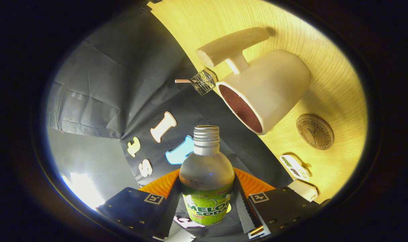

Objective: Take the bottle from table, then pour the juice into the cup, finally place the bottle on the coaster

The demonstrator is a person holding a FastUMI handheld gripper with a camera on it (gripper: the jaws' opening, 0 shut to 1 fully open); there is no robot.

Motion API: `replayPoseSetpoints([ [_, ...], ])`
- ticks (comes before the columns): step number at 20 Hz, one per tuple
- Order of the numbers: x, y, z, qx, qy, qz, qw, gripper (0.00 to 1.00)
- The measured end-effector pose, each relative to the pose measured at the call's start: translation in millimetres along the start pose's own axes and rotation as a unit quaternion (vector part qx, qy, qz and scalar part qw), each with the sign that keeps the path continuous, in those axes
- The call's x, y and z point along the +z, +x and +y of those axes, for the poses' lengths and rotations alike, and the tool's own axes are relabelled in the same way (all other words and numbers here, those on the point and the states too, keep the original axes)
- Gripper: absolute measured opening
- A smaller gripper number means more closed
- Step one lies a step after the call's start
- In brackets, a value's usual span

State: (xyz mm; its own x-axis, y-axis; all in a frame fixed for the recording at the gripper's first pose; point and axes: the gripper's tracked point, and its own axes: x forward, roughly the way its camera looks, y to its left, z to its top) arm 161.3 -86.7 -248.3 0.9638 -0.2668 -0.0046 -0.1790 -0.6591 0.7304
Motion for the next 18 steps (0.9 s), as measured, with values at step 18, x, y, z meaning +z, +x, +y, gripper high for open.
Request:
replayPoseSetpoints([
  [18, -6.9, -0.7, 1.4, 0.007, -0.033, 0.019, 0.999, 0.77],
])
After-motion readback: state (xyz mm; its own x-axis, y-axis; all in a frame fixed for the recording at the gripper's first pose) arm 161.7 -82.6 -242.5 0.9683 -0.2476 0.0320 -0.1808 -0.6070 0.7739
